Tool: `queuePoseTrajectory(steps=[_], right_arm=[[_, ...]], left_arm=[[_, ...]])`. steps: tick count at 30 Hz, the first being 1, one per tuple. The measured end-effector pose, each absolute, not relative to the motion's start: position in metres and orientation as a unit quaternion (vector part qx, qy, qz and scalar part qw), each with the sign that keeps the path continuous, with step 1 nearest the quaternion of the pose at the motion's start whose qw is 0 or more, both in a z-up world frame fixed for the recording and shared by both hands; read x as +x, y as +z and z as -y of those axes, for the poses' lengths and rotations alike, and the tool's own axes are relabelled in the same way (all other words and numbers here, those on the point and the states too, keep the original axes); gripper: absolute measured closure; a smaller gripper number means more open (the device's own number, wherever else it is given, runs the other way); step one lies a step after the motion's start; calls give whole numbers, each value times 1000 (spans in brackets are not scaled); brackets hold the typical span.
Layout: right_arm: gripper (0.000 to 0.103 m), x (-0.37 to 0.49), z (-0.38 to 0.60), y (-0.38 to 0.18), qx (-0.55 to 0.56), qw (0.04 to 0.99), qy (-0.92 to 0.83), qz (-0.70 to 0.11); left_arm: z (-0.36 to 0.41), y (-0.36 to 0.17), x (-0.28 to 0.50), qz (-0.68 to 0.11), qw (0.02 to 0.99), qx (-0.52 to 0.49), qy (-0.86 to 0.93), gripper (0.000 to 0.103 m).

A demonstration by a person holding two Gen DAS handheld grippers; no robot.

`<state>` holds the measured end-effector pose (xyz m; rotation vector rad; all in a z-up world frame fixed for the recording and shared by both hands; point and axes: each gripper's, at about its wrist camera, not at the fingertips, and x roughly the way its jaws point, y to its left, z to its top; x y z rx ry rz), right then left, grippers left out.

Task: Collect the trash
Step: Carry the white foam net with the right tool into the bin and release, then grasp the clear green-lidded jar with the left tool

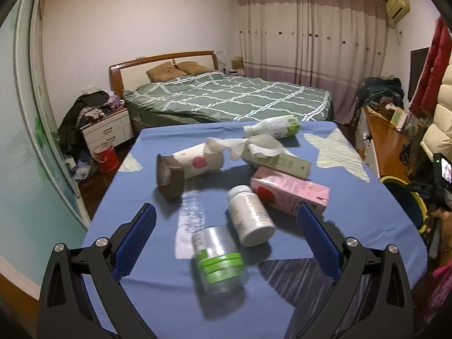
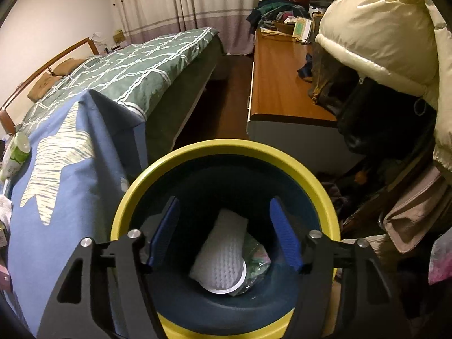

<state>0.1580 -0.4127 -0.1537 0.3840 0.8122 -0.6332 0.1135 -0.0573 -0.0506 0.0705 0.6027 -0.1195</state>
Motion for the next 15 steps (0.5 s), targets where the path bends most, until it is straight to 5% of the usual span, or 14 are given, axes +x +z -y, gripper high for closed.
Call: queuePoseTrajectory(steps=[15], right_arm=[[36, 160, 387, -138, 162, 870, -275, -376]], left_arm=[[45, -106, 135, -383, 923, 24, -28, 6]])
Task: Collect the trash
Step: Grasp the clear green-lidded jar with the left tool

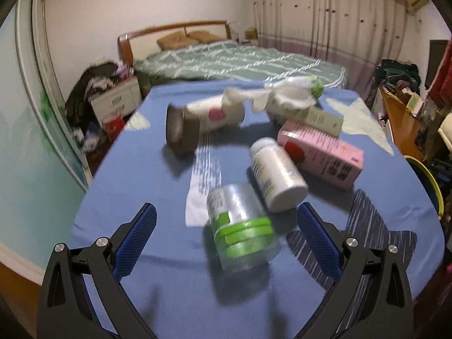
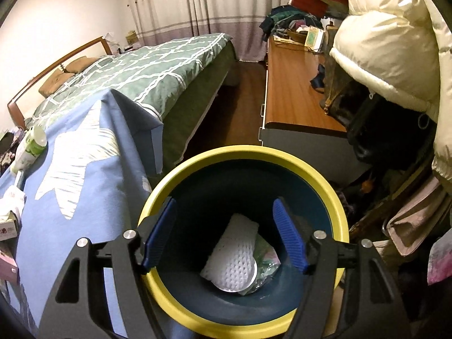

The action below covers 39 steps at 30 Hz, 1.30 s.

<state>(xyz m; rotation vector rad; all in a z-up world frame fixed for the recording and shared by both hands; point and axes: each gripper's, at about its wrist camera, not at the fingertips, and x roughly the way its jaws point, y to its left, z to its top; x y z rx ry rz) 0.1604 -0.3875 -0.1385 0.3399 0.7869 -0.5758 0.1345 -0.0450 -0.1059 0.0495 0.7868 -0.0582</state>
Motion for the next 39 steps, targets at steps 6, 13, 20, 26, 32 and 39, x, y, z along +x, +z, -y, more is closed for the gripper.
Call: queuePoseTrajectory(steps=[6, 13, 20, 26, 32, 39], right_arm=[[36, 157, 387, -136, 172, 872, -267, -373], [36, 157, 381, -134, 170, 877, -255, -371], [36, 158, 378, -133, 173, 877, -250, -372], [36, 158, 378, -133, 174, 879, -247, -370], [36, 159, 377, -132, 178, 882, -240, -364], [36, 155, 380, -132, 185, 885, -232, -359]], left_arm=[[50, -126, 143, -407, 913, 19, -24, 19], [53, -138, 149, -422, 906, 15, -28, 36], [56, -140, 149, -417, 908, 22, -39, 48], [59, -125, 138, -409, 910, 34, -50, 50], [73, -102, 116, -392, 916, 45, -75, 51], [98, -85, 104, -376, 919, 56, -108, 51]])
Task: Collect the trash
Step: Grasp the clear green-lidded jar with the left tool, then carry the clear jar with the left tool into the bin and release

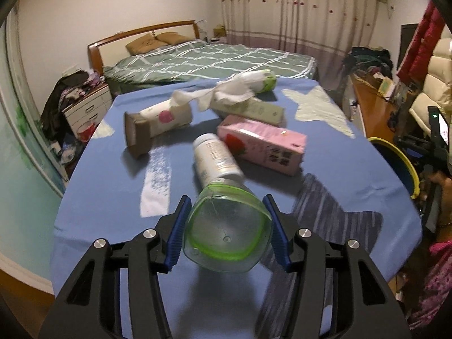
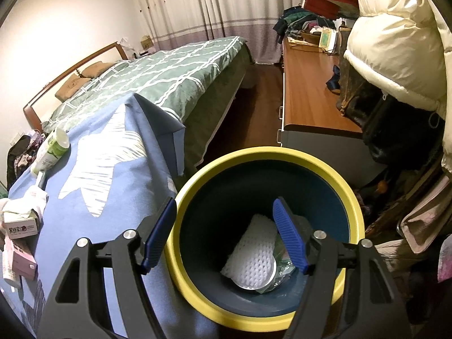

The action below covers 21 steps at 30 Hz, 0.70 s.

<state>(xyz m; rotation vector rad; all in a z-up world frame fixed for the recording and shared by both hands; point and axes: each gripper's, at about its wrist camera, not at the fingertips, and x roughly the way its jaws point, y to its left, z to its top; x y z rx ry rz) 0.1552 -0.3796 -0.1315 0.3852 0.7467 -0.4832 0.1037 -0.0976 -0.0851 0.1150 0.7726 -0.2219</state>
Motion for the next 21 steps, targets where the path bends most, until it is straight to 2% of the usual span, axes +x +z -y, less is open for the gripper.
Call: queuePoseTrajectory(steps=[9, 21], right_arm=[[36, 148, 396, -140, 194, 881, -236, -361], [36, 120, 447, -146, 217, 872, -262, -351]], left_arm=[[164, -77, 112, -366, 910, 84, -179, 51], [316, -72, 131, -350, 875, 138, -304, 51]])
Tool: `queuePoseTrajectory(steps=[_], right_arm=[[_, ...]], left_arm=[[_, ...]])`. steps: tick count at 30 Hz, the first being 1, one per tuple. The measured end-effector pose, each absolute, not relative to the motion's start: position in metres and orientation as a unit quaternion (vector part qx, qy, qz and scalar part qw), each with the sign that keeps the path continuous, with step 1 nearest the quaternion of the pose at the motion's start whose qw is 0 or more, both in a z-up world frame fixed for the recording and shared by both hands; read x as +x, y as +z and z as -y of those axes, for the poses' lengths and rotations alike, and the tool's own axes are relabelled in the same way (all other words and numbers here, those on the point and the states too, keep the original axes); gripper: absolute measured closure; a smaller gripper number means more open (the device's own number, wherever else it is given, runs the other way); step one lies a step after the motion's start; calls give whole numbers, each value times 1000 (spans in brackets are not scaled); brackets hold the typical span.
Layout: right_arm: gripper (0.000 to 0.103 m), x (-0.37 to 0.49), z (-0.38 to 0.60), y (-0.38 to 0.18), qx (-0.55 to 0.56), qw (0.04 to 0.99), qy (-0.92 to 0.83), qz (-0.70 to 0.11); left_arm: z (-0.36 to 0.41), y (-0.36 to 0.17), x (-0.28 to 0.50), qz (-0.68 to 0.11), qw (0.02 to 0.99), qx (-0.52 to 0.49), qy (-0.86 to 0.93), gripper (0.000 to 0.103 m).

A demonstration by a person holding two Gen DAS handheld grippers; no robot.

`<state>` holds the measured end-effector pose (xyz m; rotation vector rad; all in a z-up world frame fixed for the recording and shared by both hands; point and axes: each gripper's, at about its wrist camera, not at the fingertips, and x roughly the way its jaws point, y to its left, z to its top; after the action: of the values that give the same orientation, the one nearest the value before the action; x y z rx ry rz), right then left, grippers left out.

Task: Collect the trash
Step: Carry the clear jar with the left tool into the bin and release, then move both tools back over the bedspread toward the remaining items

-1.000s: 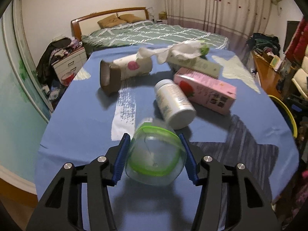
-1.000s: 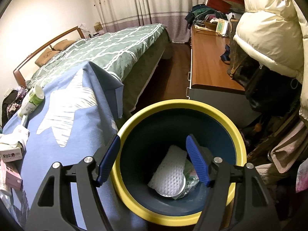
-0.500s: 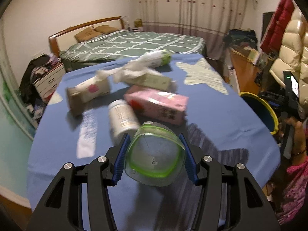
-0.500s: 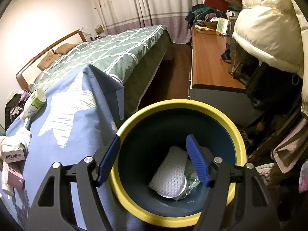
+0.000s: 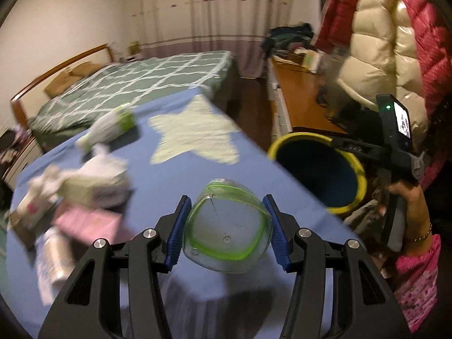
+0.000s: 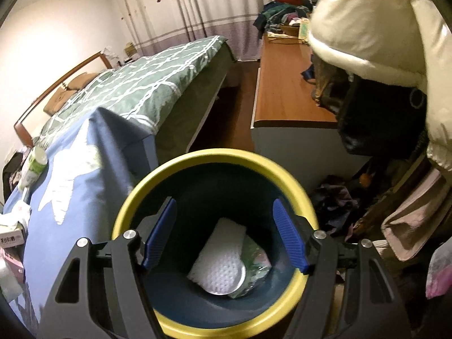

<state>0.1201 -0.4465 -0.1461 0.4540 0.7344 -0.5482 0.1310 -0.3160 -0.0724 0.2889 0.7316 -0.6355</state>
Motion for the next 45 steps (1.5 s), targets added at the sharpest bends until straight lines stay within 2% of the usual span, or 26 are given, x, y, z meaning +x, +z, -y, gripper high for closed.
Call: queuePoseTrajectory(steps=[12, 22, 24, 25, 26, 35, 45], right_arm=[[36, 87, 496, -161, 240, 858, -287, -351], [36, 73, 512, -166, 247, 854, -294, -349], [36, 72, 511, -166, 247, 854, -297, -349], [36, 71, 511, -166, 247, 854, -297, -349], [36, 71, 511, -165, 247, 854, -297, -348], [36, 75, 494, -158, 233, 858, -292, -352], [36, 100, 444, -144, 198, 871, -262, -366]], left_arm=[[473, -103, 153, -362, 830, 201, -375, 51], [538, -140, 162, -394, 802, 223, -389, 51], [537, -143, 162, -397, 803, 220, -387, 43], [535, -141, 162, -392, 809, 216, -382, 30], [533, -139, 162, -386, 812, 214, -381, 27], [487, -106, 160, -360, 834, 192, -371, 25], [360, -59, 162, -333, 875, 123, -330, 18]])
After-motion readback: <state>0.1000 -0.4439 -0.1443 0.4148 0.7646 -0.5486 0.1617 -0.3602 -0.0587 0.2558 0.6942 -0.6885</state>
